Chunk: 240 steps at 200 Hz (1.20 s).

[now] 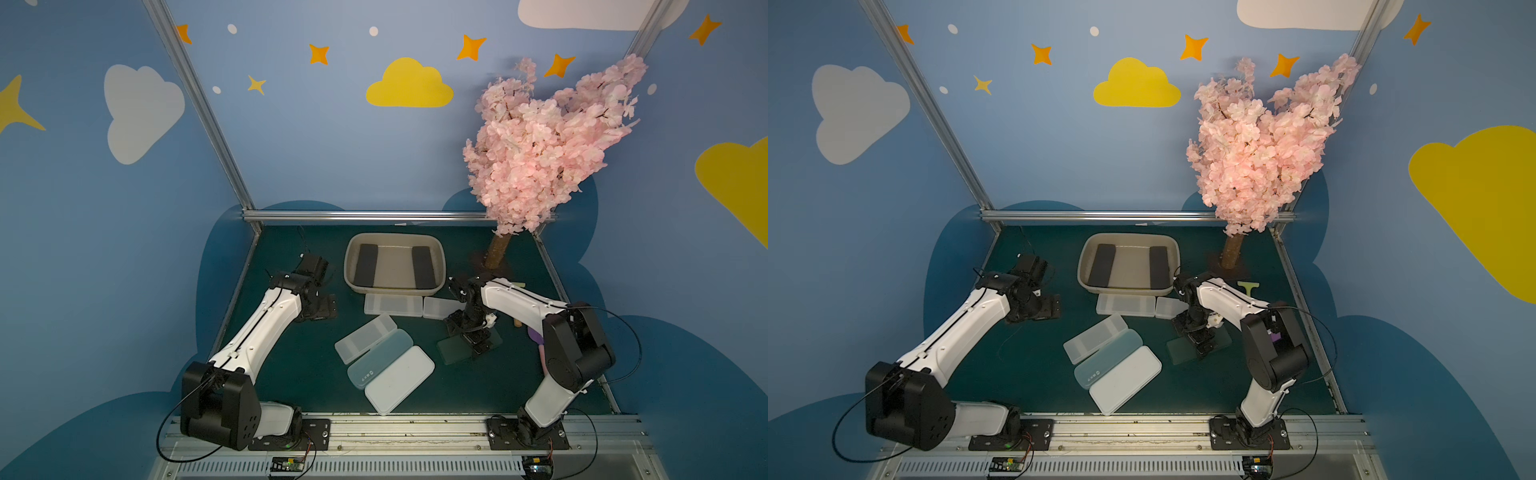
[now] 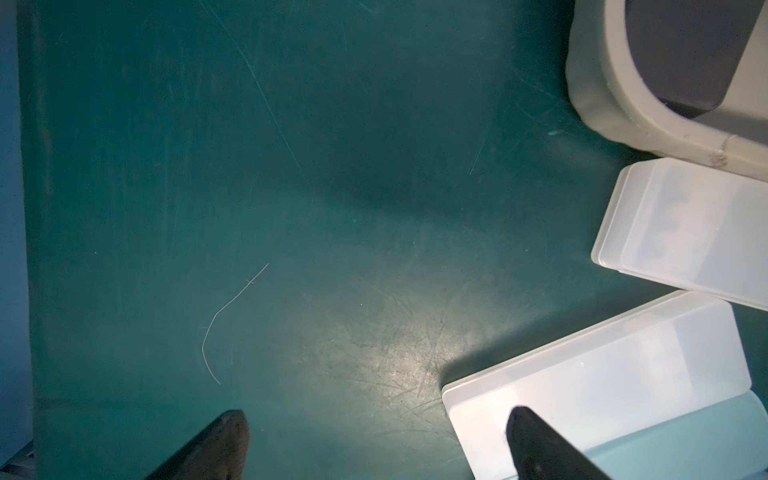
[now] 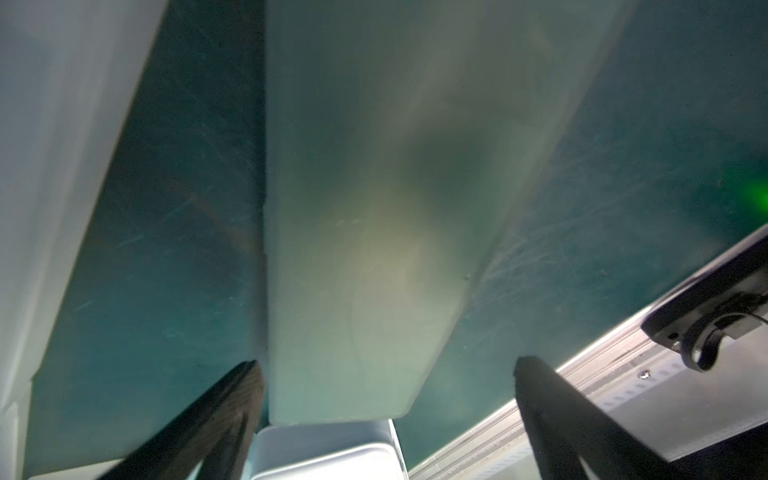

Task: Put the pencil case into the storage box
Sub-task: Pick up the pencil case from the center of the board.

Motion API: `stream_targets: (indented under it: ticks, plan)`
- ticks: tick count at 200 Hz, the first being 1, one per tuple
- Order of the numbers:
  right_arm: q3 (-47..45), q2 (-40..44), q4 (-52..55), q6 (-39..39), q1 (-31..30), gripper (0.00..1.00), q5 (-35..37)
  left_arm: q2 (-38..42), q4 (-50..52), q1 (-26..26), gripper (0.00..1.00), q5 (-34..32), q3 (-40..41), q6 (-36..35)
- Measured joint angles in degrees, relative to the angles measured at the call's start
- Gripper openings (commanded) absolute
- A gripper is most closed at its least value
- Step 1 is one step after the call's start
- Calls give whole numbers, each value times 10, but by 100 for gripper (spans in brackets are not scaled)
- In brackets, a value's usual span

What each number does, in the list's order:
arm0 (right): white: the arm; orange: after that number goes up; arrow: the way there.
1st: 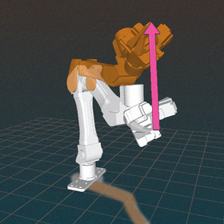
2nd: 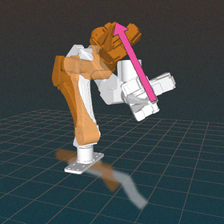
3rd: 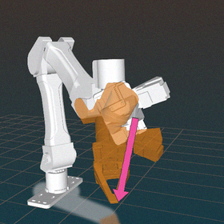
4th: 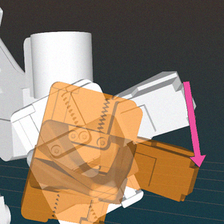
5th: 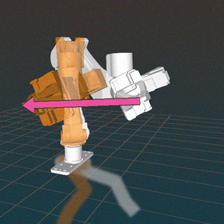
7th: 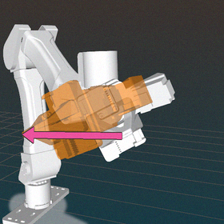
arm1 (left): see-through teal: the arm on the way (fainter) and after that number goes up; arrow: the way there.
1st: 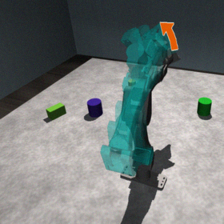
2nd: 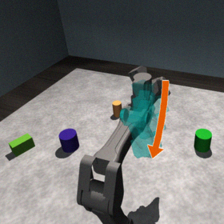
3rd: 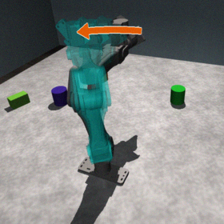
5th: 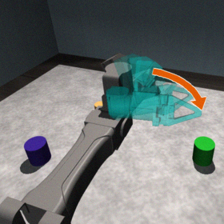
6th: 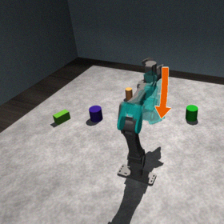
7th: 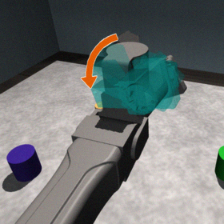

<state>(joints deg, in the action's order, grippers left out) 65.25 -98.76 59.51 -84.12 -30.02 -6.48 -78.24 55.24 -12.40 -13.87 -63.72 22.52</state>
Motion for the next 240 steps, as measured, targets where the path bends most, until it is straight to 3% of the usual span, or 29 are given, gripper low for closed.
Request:
stream_targets:
  ticks: [114, 178, 240]
  plan:
    - [-66, -2, -86, 2, 30, 98, 17, -7, 0, -3, 100, -1, -5, -1]
    - [-72, 0, -115, 40, 35, 72, 19, -18, 0, -4, 100, -3, -10, -2]
    - [-40, 4, -32, 136, 31, 63, 50, -21, 2, -4, 100, -4, -19, -3]
